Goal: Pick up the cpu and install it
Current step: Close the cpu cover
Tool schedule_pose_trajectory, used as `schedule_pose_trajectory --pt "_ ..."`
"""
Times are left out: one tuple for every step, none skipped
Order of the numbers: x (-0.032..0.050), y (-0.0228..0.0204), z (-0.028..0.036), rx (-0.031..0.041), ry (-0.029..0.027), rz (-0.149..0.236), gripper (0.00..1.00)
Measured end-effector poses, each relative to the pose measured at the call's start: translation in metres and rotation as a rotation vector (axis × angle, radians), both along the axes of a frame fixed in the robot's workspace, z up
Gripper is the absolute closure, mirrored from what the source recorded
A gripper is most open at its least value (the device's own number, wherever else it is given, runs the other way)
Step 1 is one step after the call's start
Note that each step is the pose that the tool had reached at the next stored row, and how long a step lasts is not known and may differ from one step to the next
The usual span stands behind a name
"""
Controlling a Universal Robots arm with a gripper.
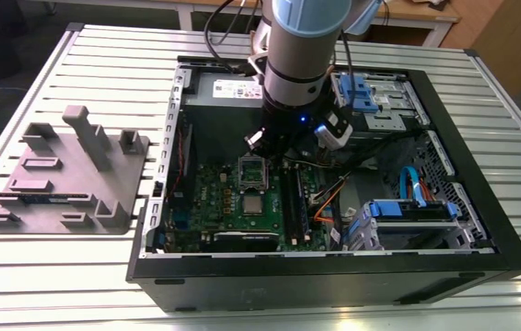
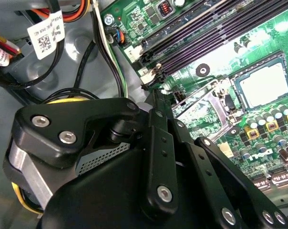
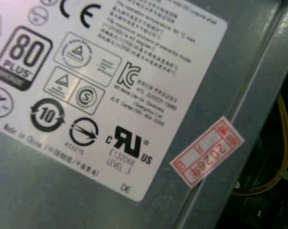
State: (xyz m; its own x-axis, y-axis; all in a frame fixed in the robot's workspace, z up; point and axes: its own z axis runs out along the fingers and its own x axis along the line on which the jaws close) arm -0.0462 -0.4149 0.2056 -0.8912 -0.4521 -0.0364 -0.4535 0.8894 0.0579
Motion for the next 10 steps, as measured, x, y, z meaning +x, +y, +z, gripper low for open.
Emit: schedule_pose_trajectory --pt "0.0000 0.0005 -0.0002 -0.0001 0.0000 0.003 0.90" --pt "0.0001 0.0009 -0.0003 0.0000 0.0000 0.005 0.90" --pt "0.0002 0.0011 -0.0004 0.0001 -0.0001 0.007 0.90" --pt "0.0002 0.0014 -0.0004 0.0000 0.0000 0.009 0.90" --pt "0.0001 0.0017 -0.0005 -0.0001 -0.0001 0.010 0.90" --pt "0.0001 0.0021 -0.0008 0.0000 -0.0004 0.012 0.90" --pt "0.0001 0.0024 -0.0010 0.0000 -0.0006 0.014 0.90" --pt "0.0001 0.0027 -0.0012 0.0000 -0.0009 0.016 0.90" --pt "0.0002 0.0030 -0.0015 0.0000 -0.0012 0.018 0.90" --pt "0.0002 0.0031 -0.0018 -0.0002 -0.0013 0.019 0.90"
